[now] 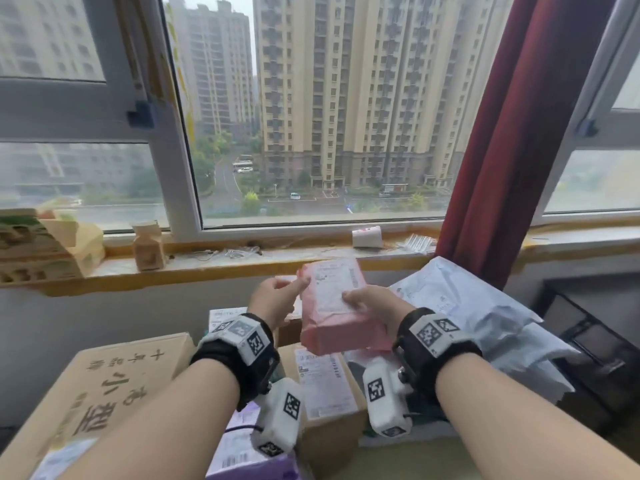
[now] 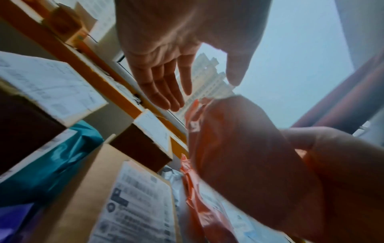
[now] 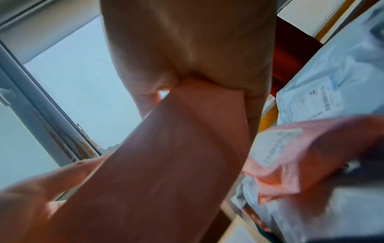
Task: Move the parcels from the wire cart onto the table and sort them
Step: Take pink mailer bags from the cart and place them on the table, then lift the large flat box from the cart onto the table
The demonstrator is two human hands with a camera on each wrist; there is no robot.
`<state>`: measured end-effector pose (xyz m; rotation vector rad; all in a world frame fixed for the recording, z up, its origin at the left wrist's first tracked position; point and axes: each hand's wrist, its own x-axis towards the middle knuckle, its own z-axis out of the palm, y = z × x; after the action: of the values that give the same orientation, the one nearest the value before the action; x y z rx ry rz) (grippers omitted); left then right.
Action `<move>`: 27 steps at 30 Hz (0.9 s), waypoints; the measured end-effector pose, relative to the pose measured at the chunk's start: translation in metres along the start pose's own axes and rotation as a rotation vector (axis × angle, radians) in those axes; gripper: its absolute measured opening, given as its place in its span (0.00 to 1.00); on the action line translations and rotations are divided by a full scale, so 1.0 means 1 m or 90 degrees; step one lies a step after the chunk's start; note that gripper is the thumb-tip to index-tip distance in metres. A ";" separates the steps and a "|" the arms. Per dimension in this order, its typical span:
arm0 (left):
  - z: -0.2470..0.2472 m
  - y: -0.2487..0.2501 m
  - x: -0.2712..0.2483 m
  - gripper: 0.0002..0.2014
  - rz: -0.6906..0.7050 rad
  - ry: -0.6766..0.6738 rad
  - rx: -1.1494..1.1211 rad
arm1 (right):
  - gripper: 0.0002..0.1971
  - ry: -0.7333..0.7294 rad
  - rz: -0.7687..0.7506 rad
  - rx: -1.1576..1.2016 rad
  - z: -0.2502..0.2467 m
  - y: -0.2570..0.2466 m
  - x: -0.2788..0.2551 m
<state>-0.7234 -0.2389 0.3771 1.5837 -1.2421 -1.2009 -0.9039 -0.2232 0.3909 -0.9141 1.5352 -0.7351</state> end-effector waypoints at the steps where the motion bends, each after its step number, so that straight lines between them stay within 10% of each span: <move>1: -0.002 -0.006 0.001 0.25 -0.029 -0.007 -0.004 | 0.07 -0.040 0.032 -0.018 0.005 0.006 0.003; 7: -0.010 -0.025 -0.008 0.16 -0.090 -0.041 0.069 | 0.20 -0.141 0.089 -0.108 0.024 0.028 0.014; 14: -0.010 -0.026 -0.014 0.10 -0.109 -0.056 0.120 | 0.32 -0.033 0.044 -0.335 0.028 0.027 0.022; 27: -0.030 -0.017 -0.031 0.11 -0.068 -0.004 0.134 | 0.25 0.135 -0.123 -0.336 0.029 0.006 0.010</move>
<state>-0.6924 -0.2044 0.3751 1.8196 -1.3387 -1.1721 -0.8763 -0.2274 0.3760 -1.4265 1.8911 -0.5819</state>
